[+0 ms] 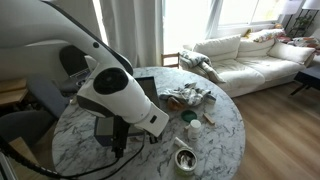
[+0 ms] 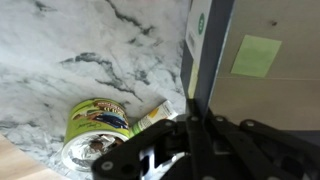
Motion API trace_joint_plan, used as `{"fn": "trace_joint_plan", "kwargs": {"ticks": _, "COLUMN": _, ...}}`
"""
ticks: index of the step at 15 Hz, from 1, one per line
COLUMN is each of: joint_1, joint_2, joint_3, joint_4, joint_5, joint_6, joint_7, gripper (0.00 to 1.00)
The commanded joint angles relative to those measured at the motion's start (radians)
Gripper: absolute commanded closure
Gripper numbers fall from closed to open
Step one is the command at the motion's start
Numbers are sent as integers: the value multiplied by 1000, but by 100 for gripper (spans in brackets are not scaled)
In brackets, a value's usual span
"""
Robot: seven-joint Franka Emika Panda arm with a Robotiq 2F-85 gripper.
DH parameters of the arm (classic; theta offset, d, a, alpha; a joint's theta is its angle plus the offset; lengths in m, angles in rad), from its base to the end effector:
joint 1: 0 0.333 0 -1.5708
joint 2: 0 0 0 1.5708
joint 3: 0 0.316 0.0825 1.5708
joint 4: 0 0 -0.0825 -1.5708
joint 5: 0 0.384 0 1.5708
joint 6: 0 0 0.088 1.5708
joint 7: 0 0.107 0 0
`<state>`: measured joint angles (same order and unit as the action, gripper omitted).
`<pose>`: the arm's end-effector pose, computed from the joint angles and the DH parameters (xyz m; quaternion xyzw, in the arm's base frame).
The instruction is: Flip the blue box and place it upside down on the table
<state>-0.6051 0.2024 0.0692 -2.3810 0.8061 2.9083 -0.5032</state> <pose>0.4242 -0.3027 0.2604 -0.9003 0.3783 -0.2054 0.0639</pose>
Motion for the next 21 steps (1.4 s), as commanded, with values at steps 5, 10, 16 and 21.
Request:
{"fn": "trace_joint_plan", "kwargs": {"ticks": 5, "joint_1": -152, "joint_2": 33, "joint_3": 42, "joint_4": 102, "joint_5": 277, "joint_6": -213, "joint_7": -479, "gripper": 99}}
{"fn": "trace_joint_plan", "kwargs": {"ticks": 10, "joint_1": -86, "joint_2": -13, "joint_3": -43, "joint_4": 99, "joint_5": 482, "joint_6": -363, "joint_7": -841, "gripper": 99}}
{"fn": "trace_joint_plan", "kwargs": {"ticks": 16, "joint_1": 69, "joint_2": -95, "joint_3": -178, "joint_4": 50, "joint_5": 648, "joint_6": -456, "joint_7": -1240, "gripper": 99}}
{"fn": "trace_joint_plan", "kwargs": {"ticks": 21, "joint_1": 167, "joint_2": -166, "joint_3": -277, "joint_4": 17, "joint_5": 772, "joint_6": -577, "joint_7": -1519, "gripper": 99}}
